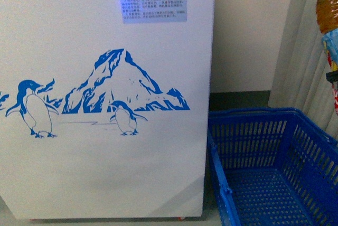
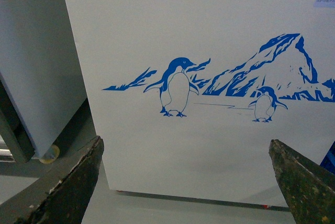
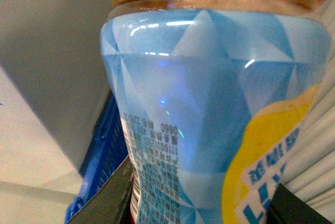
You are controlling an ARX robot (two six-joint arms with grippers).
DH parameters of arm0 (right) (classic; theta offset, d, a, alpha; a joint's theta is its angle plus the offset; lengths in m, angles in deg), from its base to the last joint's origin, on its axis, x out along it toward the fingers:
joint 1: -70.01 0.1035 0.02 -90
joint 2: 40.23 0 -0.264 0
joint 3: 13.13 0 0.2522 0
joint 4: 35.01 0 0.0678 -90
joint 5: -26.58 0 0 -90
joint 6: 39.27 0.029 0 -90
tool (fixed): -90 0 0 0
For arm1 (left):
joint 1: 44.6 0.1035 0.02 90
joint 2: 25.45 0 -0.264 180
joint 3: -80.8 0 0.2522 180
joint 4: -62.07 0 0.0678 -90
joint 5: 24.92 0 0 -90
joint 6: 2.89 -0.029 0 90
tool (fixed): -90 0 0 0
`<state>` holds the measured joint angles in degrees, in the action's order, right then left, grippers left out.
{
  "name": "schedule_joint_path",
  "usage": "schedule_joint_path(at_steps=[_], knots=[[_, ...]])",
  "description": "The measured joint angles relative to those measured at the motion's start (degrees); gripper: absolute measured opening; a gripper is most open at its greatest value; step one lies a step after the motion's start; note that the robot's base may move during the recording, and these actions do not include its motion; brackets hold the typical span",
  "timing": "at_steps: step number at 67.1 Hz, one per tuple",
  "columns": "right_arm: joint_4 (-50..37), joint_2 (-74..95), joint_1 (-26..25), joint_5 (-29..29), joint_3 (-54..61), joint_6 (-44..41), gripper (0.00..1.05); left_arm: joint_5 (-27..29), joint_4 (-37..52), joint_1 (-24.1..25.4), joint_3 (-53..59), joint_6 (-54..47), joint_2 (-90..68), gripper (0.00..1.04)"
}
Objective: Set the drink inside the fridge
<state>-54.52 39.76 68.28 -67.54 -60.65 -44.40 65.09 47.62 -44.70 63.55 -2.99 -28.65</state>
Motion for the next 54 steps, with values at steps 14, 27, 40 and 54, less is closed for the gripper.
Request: schedule_joint_path(at_steps=[14,27,40,54], knots=[[1.2,-10.0,-0.2,-2.1,6.2,1.4,0.40,0.0,0.0,0.0,0.0,0.0,0.0,0.97],[2.2,-18.0,-1.0,-4.0,11.0,1.1,0.40,0.0,0.0,0.0,0.0,0.0,0.0,0.97],[4.2,-29.7,-5.4,-8.2,16.6,0.7,0.40,0.0,0.0,0.0,0.0,0.0,0.0,0.97],[13.5,-44.8,-12.6,-11.5,22.0,2.6,0.40,0.0,0.0,0.0,0.0,0.0,0.0,0.97]])
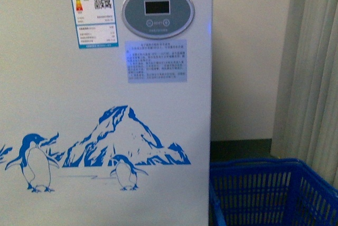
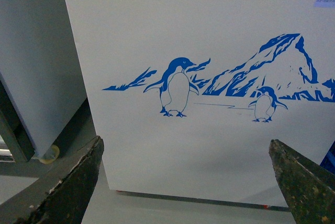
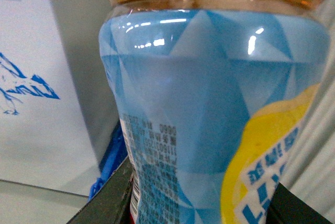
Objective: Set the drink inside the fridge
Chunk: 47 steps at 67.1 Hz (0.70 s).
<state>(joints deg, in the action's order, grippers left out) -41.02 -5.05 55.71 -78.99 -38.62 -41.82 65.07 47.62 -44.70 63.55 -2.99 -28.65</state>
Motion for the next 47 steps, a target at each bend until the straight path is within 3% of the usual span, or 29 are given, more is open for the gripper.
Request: schedule_joint_path(at_steps=[7,13,22,23,28,35,47], knots=[[10.4,-12.8,-3.6,-1.9,4.4,1.4,0.40,0.0,0.0,0.0,0.0,0.0,0.0,0.97],[17.3,-22.6,-3.4,-1.2,8.3,1.7,0.40,0.0,0.0,0.0,0.0,0.0,0.0,0.97],[19.6,-32.1,3.1,5.9,10.9,1.9,0.40,0.0,0.0,0.0,0.0,0.0,0.0,0.97],[19.7,-33.0,5.1,9.0,10.9,1.9,0.40,0.0,0.0,0.0,0.0,0.0,0.0,0.97],[20.0,-34.3,10.1,14.0,10.9,2.0,0.40,0.1,0.0,0.0,0.0,0.0,0.0,0.97],[20.2,-34.5,13.6,14.3,10.9,1.9,0.40,0.0,0.0,0.0,0.0,0.0,0.0,0.97],[20.3,-34.5,14.1,15.5,10.9,2.0,0.40,0.0,0.0,0.0,0.0,0.0,0.0,0.97]])
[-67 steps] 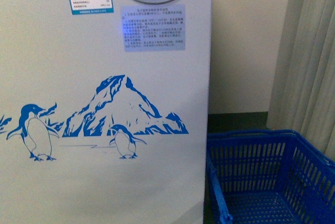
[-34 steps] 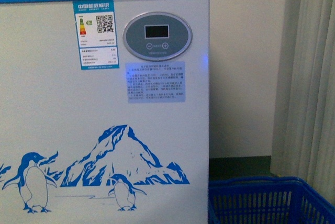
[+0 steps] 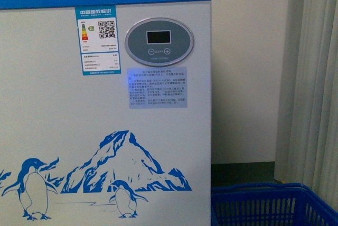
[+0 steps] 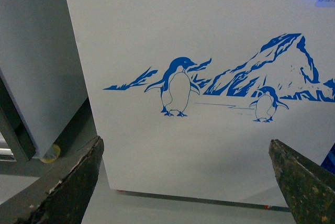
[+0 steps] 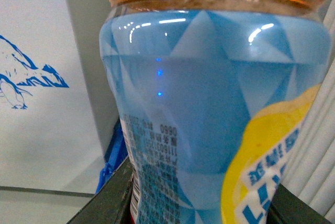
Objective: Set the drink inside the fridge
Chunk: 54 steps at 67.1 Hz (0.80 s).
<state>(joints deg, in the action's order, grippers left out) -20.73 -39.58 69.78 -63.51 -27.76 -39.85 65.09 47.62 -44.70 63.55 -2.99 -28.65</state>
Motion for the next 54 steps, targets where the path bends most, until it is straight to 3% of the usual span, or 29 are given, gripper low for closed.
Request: schedule_joint_path(at_steps=[54], knots=[[0.0,0.0,0.0,0.0,0.0,0.0,0.40,0.0,0.0,0.0,0.0,0.0,0.0,0.97]])
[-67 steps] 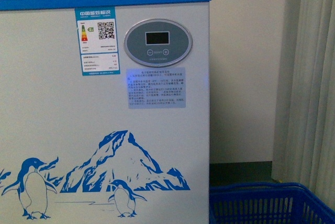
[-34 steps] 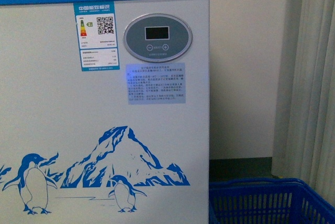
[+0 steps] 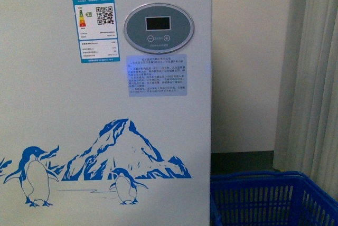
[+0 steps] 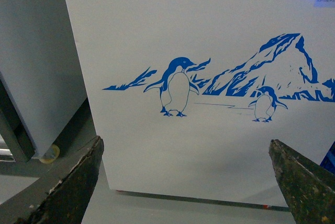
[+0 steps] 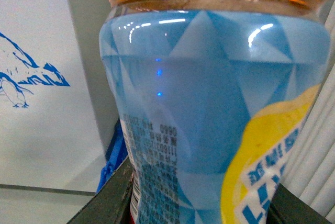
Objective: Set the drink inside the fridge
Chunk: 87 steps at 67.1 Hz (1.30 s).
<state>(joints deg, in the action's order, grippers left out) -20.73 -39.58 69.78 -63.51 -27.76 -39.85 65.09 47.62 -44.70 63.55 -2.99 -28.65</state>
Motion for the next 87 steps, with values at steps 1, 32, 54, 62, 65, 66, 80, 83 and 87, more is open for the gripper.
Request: schedule_joint_path(at_steps=[1,32,54,62,65,66,80,83,87], knots=[[0.0,0.0,0.0,0.0,0.0,0.0,0.40,0.0,0.0,0.0,0.0,0.0,0.0,0.97],[0.0,0.0,0.0,0.0,0.0,0.0,0.40,0.0,0.0,0.0,0.0,0.0,0.0,0.97],[0.0,0.0,0.0,0.0,0.0,0.0,0.40,0.0,0.0,0.0,0.0,0.0,0.0,0.97],[0.0,0.0,0.0,0.0,0.0,0.1,0.40,0.0,0.0,0.0,0.0,0.0,0.0,0.97],[0.0,0.0,0.0,0.0,0.0,0.1,0.40,0.0,0.0,0.0,0.0,0.0,0.0,0.97],[0.0,0.0,0.0,0.0,0.0,0.1,0.40,0.0,0.0,0.0,0.0,0.0,0.0,0.97],[0.0,0.0,0.0,0.0,0.0,0.3,0.40,0.0,0.0,0.0,0.0,0.0,0.0,0.97],[0.0,0.0,0.0,0.0,0.0,0.3,0.40,0.0,0.0,0.0,0.0,0.0,0.0,0.97],[0.0,0.0,0.0,0.0,0.0,0.4,0.40,0.0,0.0,0.0,0.0,0.0,0.0,0.97]])
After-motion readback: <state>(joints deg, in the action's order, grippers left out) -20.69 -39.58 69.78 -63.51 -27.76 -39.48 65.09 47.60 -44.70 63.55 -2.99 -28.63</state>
